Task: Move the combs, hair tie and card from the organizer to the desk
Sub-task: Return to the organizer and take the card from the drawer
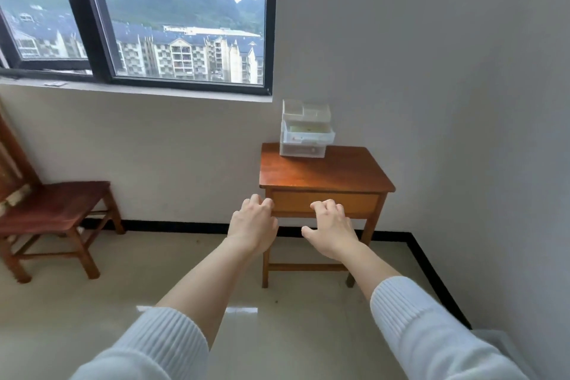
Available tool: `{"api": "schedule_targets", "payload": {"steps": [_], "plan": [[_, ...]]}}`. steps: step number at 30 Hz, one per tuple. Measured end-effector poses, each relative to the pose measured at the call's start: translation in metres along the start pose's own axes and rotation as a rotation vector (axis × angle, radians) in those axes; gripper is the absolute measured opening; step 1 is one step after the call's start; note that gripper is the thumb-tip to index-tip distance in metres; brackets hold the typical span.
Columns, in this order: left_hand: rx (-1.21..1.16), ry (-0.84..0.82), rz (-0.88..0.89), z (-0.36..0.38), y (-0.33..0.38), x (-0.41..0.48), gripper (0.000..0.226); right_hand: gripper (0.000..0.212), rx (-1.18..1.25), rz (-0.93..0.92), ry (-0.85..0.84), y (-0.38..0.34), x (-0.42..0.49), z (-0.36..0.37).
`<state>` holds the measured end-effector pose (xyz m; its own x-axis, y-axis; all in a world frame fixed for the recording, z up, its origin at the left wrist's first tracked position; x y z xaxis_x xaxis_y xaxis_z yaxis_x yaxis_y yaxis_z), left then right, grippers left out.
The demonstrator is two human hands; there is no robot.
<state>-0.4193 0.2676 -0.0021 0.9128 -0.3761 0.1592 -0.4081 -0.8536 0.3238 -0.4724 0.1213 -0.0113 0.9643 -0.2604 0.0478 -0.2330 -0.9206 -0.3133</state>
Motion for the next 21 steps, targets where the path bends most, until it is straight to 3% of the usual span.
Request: {"api": "schedule_targets", "payload": {"steps": [9,21], "plan": [[-0.116,-0.007,-0.010,0.060,0.046,0.231,0.035,0.055,-0.021,0.022,0.007,0.090,0.232,-0.033],[-0.191,-0.039,0.001,0.118,0.052,0.466,0.040,0.053,0.037,0.085,-0.007,0.161,0.463,-0.011]]}}
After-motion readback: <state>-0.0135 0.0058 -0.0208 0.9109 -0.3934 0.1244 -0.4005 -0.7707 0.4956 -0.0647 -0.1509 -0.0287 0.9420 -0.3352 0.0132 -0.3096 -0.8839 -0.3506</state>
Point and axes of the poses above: each hand's wrist, its own x-axis towards the middle knuckle, its own z-axis out of the palm, y = z × x, the point moved 8 cm from there along x, towards the middle knuckle, and after that the axes turned 1 degree about -x, right-handed, at the moved point
